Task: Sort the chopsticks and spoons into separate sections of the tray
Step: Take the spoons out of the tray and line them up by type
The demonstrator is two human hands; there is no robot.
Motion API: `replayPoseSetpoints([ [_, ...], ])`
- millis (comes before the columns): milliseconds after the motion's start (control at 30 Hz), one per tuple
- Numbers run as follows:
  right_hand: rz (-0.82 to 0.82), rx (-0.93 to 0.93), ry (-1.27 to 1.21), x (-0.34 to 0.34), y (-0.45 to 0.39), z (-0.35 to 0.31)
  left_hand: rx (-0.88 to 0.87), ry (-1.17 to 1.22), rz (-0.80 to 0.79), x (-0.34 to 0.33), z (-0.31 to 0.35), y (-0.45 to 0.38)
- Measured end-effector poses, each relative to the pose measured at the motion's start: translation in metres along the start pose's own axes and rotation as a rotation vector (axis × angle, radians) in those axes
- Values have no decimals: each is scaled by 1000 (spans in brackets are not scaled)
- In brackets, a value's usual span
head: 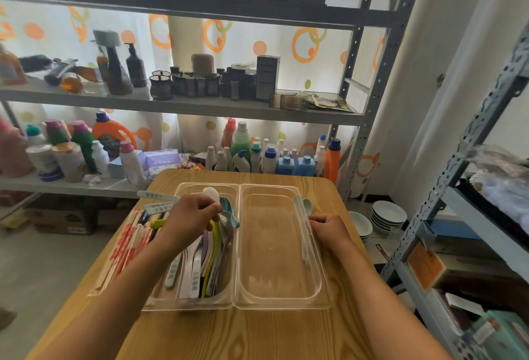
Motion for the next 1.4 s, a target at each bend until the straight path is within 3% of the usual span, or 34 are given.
replayPoseSetpoints([
  [333, 56, -17, 27, 1, -8, -2, 8, 9, 5, 2, -7, -2],
  [500, 273, 35, -67, 15, 5, -15, 14, -3, 27, 4, -9, -4],
  [633, 352, 183, -122, 15, 27, -55, 29, -11, 64, 5, -15, -10],
  [800, 249, 371, -83, -16, 52, -103, 74, -165, 131, 3, -27, -15],
  [967, 93, 440, -39, -55, 65, -122, 137, -284, 146, 11, -38, -7],
  [1167, 18, 422, -35, -91, 74, -132, 131, -317, 85, 27, -46, 7],
  [1300, 6, 412, -64, -103, 77, -132, 18, -334, 223, 36, -44, 16],
  [1400, -12, 389, -94, -112, 79, -130, -66, -396, 445, 50, -36, 25],
])
Point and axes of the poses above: each hand's wrist, its own y-axis away from the middle knuckle, its own x-axis out of the back of the hand, z = x × y, the point moved 3 cm from there along -y, towards the middle knuckle, and after that the axes turned 12 degrees about -z, right-handed, at the moved point
